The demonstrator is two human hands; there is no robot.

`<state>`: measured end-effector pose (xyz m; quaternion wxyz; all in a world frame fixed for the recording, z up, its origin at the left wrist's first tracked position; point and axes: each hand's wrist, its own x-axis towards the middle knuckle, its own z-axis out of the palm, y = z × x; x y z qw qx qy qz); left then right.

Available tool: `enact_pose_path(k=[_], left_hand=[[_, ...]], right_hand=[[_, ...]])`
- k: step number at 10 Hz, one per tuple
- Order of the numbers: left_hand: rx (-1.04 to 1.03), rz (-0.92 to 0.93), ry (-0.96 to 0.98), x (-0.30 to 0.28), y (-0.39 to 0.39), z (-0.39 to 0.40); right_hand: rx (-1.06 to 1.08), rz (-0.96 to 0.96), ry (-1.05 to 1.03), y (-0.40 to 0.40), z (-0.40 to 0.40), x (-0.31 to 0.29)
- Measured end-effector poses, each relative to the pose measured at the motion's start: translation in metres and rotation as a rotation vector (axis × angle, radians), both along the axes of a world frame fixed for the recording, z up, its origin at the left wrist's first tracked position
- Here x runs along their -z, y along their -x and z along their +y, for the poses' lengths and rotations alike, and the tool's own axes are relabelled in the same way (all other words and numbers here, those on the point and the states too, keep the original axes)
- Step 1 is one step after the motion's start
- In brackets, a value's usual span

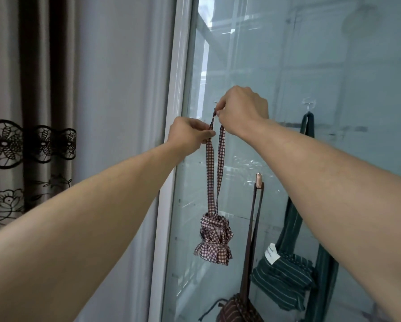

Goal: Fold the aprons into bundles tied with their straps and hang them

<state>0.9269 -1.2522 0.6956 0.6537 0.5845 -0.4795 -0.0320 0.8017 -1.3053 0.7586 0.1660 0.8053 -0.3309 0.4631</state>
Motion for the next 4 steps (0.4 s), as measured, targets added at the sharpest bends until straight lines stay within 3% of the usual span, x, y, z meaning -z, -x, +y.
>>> enact_pose_path(k=[4], left_hand=[[-0.063, 0.004, -0.116, 0.012, 0.011, 0.043]], right_hand=[[-0.142, -0.043, -0.136, 0.023, 0.011, 0.006]])
